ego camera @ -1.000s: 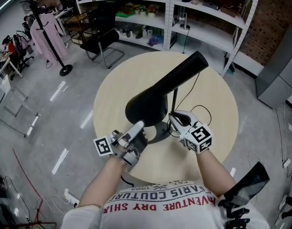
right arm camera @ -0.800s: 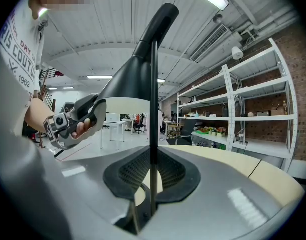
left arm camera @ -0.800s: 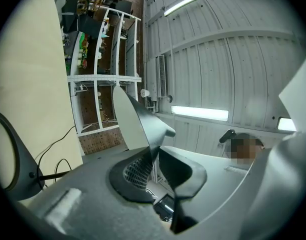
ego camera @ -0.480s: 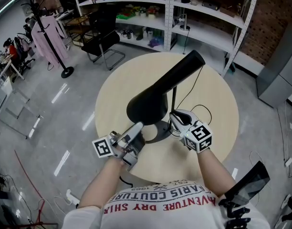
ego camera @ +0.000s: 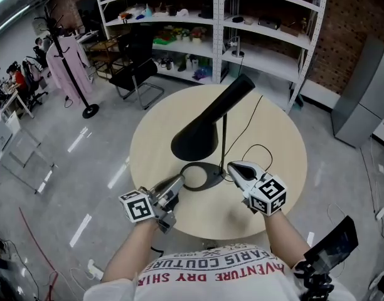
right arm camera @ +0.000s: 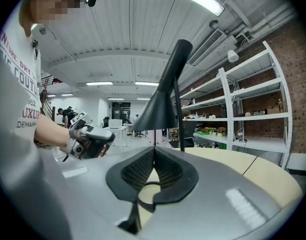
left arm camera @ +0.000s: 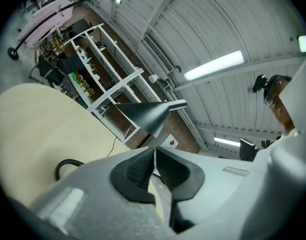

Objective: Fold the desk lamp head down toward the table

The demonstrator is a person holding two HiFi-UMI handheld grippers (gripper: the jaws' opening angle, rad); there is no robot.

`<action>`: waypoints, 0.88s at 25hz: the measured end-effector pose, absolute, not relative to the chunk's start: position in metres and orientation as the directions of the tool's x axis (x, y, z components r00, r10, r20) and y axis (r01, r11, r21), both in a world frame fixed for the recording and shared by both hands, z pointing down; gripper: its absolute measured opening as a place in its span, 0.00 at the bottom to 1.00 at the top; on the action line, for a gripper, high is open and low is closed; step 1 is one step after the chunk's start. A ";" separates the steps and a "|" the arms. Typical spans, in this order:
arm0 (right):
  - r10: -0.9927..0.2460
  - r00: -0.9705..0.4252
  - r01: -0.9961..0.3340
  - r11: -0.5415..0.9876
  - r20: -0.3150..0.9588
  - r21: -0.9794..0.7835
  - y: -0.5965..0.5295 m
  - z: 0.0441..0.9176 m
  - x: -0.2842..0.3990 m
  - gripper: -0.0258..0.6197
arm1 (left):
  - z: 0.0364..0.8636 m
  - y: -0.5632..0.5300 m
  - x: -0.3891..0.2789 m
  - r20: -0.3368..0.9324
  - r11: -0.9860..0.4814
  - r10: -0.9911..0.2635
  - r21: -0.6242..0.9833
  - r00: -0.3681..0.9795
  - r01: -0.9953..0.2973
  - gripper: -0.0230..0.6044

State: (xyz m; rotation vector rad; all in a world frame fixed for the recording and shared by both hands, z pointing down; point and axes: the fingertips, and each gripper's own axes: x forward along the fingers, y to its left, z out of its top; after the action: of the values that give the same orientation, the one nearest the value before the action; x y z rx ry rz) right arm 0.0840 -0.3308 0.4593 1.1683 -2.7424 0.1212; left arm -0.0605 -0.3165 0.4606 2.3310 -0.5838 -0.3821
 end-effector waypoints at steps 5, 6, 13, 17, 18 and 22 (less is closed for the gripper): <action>-0.655 -0.728 -0.670 0.742 0.202 -0.009 -0.265 0.441 0.056 0.04 | 0.431 -0.265 -0.046 0.026 -0.771 -0.469 0.475 0.883 -0.424 0.03; -0.645 -0.735 -0.661 0.751 0.209 -0.004 -0.250 0.439 0.051 0.04 | 0.426 -0.252 -0.044 0.065 -0.792 -0.467 0.413 0.882 -0.450 0.03; -0.613 -0.759 -0.634 0.772 0.219 -0.037 -0.159 0.428 0.028 0.04 | 0.409 -0.175 -0.035 0.196 -0.853 -0.440 0.215 0.876 -0.476 0.04; -0.605 -0.766 -0.631 0.772 0.217 -0.076 -0.115 0.426 0.019 0.04 | 0.408 -0.130 -0.037 0.198 -0.870 -0.412 0.205 0.890 -0.448 0.04; -0.601 -0.769 -0.628 0.774 0.218 -0.078 -0.108 0.426 0.017 0.04 | 0.410 -0.123 -0.038 0.206 -0.873 -0.411 0.192 0.888 -0.449 0.04; -0.591 -0.776 -0.618 0.783 0.220 -0.074 -0.097 0.431 0.015 0.04 | 0.423 -0.112 -0.031 0.229 -0.877 -0.406 0.173 0.885 -0.447 0.04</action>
State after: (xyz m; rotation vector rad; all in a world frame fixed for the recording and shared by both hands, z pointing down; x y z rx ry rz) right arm 0.0154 -0.0973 0.4310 0.9553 -2.7891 0.2111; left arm -0.0313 -0.1122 0.4235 2.8321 -0.6494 0.2739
